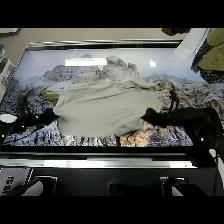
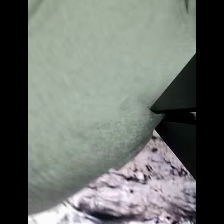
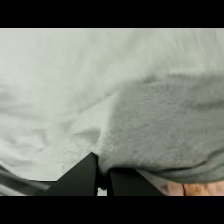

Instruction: Fold the clothes and pants, and hang the long-sleeved shirts on hangers.

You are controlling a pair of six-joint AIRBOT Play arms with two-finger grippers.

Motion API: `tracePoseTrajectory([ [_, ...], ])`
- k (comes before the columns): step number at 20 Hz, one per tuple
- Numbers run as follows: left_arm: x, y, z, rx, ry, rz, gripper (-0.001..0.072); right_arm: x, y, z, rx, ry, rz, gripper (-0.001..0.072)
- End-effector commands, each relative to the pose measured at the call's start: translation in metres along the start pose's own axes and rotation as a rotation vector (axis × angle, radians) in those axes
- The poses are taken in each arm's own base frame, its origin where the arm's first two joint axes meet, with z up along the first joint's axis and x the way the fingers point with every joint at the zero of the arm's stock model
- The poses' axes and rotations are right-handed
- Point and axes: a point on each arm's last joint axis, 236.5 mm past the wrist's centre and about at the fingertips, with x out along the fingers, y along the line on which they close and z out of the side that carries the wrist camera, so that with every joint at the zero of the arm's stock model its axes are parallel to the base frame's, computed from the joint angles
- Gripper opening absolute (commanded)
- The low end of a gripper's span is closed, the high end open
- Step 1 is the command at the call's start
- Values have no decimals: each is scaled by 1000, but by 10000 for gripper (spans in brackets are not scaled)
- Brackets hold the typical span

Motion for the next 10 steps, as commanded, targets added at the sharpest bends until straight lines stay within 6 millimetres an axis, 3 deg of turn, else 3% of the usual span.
tracePoseTrajectory([
  [1, -79, -83, 45, 231, -162, -95, 15, -70, 66, 60, -266, -199, 10, 33],
  [4, -191, -158, 66, 384, -432, -147, 14, -167, 133, 78, -483, -404, 8, 33],
  [6, -266, -196, 56, 468, -609, -172, 15, -240, 174, 70, -595, -577, 24, 33],
  [8, -319, -219, 36, 521, -731, -203, 15, -305, 208, 50, -666, -743, 64, 33],
  [10, -355, -232, 14, 559, -824, -237, 15, -354, 230, 34, -672, -883, 116, 33],
])
